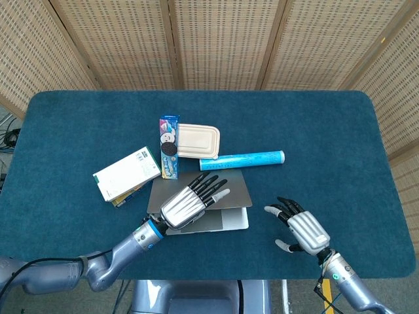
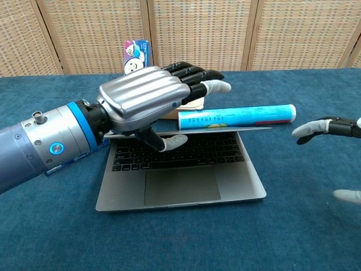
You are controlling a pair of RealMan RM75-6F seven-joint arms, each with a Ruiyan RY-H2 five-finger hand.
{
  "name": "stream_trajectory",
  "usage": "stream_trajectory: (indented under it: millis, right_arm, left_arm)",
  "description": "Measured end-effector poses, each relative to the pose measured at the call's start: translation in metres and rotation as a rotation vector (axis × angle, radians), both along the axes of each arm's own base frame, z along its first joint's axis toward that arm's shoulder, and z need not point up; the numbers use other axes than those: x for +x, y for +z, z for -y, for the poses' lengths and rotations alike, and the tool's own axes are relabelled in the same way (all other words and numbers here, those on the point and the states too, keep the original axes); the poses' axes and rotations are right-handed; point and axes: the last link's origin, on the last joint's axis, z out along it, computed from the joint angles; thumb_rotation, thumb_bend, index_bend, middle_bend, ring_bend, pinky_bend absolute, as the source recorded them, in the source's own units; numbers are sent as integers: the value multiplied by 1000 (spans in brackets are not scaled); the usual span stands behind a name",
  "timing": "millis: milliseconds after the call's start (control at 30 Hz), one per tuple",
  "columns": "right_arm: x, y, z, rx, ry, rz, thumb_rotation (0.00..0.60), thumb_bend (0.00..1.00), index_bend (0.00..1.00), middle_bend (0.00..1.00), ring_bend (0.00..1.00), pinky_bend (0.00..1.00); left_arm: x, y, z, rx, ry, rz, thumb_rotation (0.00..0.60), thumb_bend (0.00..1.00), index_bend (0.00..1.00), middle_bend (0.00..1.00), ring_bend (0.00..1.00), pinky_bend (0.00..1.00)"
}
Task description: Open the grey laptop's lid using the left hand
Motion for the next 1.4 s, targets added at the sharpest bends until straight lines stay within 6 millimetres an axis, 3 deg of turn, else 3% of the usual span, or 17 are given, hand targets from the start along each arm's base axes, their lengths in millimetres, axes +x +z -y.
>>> stream_trajectory:
  millis: [533, 900, 1400]
  right_arm:
    - [12, -30, -3, 91, 18, 33, 600, 311, 110, 213, 16, 108]
    - [32, -60, 1, 128, 48, 74, 600, 311, 38, 213, 16, 108]
    - [34, -80, 2, 129, 67, 109, 600, 311, 0, 208, 15, 108]
  left_arm:
    - [-1, 7, -3, 18, 15, 11, 600, 406, 14, 0, 0, 0]
    - [-1, 9, -5, 21, 41, 24, 600, 418, 1, 0, 0, 0]
    - [-7, 14, -13, 27, 97, 40, 600, 416, 0, 0, 0, 0]
